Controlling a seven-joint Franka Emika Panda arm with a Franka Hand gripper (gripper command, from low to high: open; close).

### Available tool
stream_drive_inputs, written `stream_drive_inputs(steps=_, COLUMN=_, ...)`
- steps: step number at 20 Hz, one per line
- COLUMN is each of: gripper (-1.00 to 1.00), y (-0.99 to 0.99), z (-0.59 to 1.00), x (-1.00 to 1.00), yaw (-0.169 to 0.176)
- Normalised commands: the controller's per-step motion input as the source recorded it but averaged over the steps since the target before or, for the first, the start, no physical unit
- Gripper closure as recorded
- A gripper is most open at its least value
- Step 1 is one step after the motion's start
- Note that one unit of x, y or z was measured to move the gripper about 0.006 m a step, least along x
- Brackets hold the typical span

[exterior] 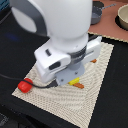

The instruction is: Interact with the objects in diverse but meaningful ways.

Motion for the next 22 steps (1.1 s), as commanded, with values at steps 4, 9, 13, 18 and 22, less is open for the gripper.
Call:
stream_drive_inputs(steps=4, gripper=1.0, y=0.31, z=-0.2, x=-0.85, yaw=0.06)
stream_drive_inputs(steps=9, gripper=1.0, y=0.08, z=-0.19, x=-0.95, yaw=0.021)
stream_drive_inputs(steps=13, gripper=1.0, y=0.0, z=-0.1, x=-0.99, yaw=0.0)
stream_drive_inputs(steps=18, gripper=1.0, y=0.0, z=-0.15, x=-1.0, yaw=0.0)
stream_drive_inputs(steps=22, gripper=1.0, y=0.0, z=-0.22, x=-1.0, yaw=0.0)
